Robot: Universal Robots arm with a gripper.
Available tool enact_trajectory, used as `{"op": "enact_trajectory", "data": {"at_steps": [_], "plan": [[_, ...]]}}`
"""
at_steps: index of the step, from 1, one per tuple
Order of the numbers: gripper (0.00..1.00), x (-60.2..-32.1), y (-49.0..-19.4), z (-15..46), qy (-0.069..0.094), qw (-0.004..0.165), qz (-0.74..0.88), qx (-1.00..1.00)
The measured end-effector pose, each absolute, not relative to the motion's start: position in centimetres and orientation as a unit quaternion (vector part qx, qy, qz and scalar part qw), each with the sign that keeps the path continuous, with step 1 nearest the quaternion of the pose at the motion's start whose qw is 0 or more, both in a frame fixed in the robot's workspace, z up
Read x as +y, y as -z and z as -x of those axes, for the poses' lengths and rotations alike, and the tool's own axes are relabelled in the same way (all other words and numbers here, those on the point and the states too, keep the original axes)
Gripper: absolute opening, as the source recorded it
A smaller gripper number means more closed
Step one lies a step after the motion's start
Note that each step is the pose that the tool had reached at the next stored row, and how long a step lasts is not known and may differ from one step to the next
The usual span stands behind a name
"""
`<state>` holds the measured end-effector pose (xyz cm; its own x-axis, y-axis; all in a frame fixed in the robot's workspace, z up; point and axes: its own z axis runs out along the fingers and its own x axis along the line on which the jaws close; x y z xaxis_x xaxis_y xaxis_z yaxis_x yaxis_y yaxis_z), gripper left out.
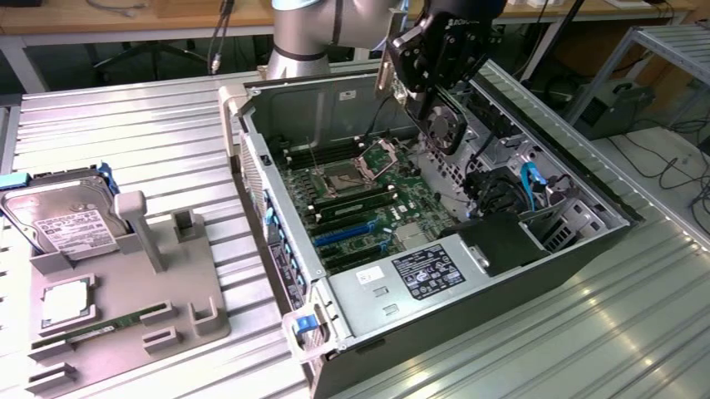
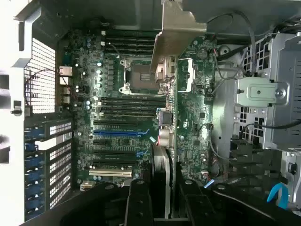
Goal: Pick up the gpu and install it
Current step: 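Pick up the gpu and move the gpu toward the slot, then insert the gpu into the slot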
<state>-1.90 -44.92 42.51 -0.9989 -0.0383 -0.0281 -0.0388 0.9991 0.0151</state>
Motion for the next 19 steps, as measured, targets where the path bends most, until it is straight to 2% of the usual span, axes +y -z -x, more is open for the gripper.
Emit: {"op": "enact_trajectory", "data": {"at_steps": [4, 9, 19], "plan": [[0.28, -44.92, -42.51, 1.89, -0.008, 0.014, 0.021, 1.000], [0.28, -44.92, -42.51, 1.89, -0.009, 0.013, 0.134, 0.991], [0.28, -44.92, -42.51, 1.89, -0.010, 0.013, 0.164, 0.986]]}}
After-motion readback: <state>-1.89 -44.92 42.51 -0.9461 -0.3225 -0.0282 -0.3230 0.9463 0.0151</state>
